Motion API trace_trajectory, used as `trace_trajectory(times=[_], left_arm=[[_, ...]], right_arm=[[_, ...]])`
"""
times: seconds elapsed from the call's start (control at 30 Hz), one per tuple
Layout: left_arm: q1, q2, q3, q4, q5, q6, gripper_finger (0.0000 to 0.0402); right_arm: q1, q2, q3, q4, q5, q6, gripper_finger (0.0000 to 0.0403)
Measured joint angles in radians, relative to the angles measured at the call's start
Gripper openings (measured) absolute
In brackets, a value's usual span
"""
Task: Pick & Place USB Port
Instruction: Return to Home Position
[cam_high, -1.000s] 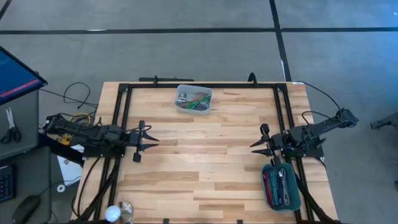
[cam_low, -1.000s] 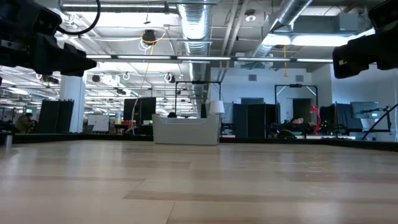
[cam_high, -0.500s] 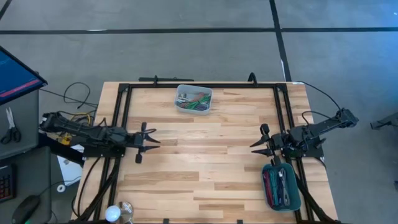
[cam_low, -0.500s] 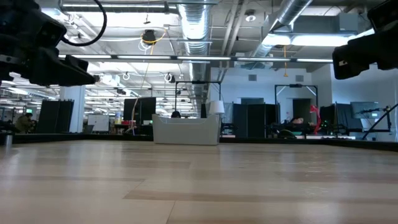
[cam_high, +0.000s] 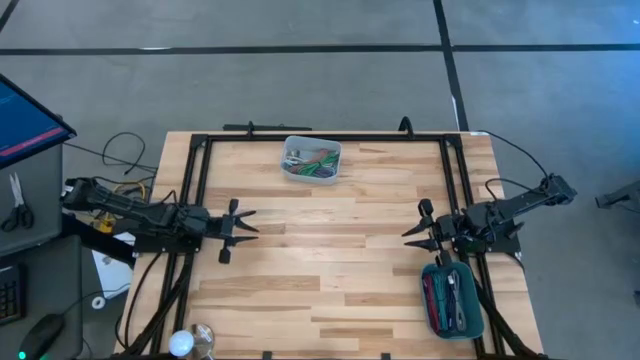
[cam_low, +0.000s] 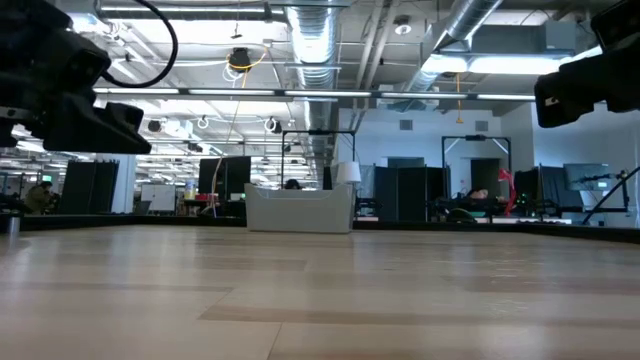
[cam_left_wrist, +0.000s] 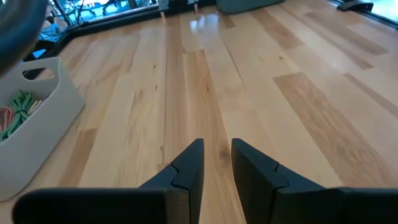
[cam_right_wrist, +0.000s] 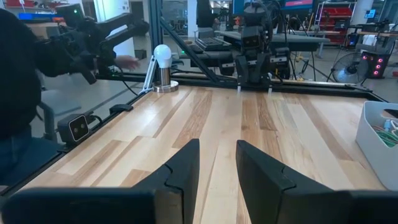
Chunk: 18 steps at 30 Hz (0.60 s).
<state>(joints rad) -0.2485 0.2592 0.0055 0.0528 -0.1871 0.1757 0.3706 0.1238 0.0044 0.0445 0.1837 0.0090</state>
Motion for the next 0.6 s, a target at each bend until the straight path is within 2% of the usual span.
trace_trajectory(times=[0.6], left_arm=[[0.000, 0.032, 0.000, 0.001, 0.000, 0.000, 0.0082]], right_arm=[[0.000, 0.000, 0.000, 0.000, 0.000, 0.000, 0.0098]])
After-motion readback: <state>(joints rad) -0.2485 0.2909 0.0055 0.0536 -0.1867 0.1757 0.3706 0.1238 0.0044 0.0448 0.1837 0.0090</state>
